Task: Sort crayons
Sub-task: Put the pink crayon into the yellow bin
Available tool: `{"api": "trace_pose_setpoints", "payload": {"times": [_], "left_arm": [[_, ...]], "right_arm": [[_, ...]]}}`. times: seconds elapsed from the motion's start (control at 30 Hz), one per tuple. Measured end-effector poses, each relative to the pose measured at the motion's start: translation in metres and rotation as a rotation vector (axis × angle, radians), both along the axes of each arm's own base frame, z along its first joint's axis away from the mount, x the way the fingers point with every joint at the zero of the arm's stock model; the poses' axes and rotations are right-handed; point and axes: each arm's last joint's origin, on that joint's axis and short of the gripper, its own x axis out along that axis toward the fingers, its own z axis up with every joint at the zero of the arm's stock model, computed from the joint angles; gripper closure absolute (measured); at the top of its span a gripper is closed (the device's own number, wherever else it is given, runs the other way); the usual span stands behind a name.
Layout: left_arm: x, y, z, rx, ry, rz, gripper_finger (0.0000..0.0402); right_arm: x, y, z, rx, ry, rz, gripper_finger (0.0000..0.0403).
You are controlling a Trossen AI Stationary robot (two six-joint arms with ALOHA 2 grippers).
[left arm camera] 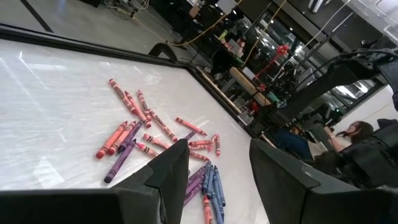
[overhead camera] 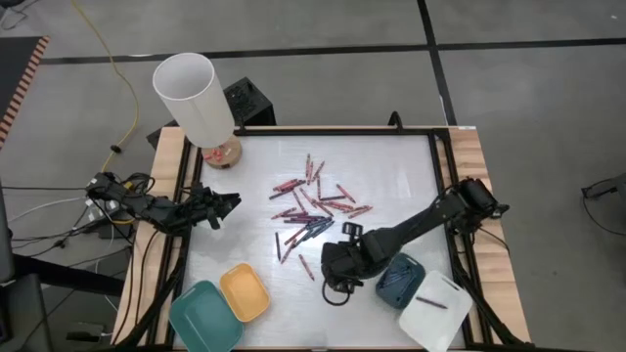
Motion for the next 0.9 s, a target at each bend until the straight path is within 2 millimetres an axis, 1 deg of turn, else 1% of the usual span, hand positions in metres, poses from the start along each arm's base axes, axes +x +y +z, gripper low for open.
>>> {"api": "trace_pose_setpoints", "payload": {"times": [0.1,0.17,0.3,0.37,0.47,0.57,0.63,0.73,0.8,0.9], "left_arm": [[0.0,0.0,0.0,0.0,0.0,0.0,0.0241],[0.0,0.0,0.0,0.0,0.0,0.0,0.0241],[0.0,0.0,0.0,0.0,0.0,0.0,0.0241],[0.0,0.0,0.0,0.0,0.0,0.001,0.0241],[0.0,0.0,0.0,0.0,0.0,0.002,0.0241],[0.0,0.0,0.0,0.0,0.0,0.002,0.0241],[0.0,0.0,0.0,0.0,0.0,0.005,0.0241],[0.0,0.0,0.0,0.0,0.0,0.005,0.0241],[0.0,0.0,0.0,0.0,0.0,0.005,0.0241],[0.0,0.0,0.0,0.0,0.0,0.005,0.0241]], "right_arm": [[0.005,-0.003,0.003,-0.031,-0.027,0.083,0.0332],[0.005,-0.007,0.008,-0.047,-0.038,0.117,0.0332],[-0.002,-0.019,0.028,-0.074,-0.069,0.169,0.0332],[-0.009,-0.027,0.041,-0.086,-0.079,0.177,0.0332],[-0.024,-0.043,0.06,-0.128,-0.09,0.141,0.0332],[-0.042,-0.06,0.072,-0.166,-0.11,0.082,0.0332],[-0.055,-0.071,0.076,-0.163,-0.131,0.04,0.0332],[-0.072,-0.085,0.075,-0.141,-0.188,-0.009,0.0332],[-0.081,-0.093,0.07,-0.124,-0.246,-0.037,0.0332],[-0.09,-0.105,0.058,-0.103,-0.341,-0.082,0.0332]]}}
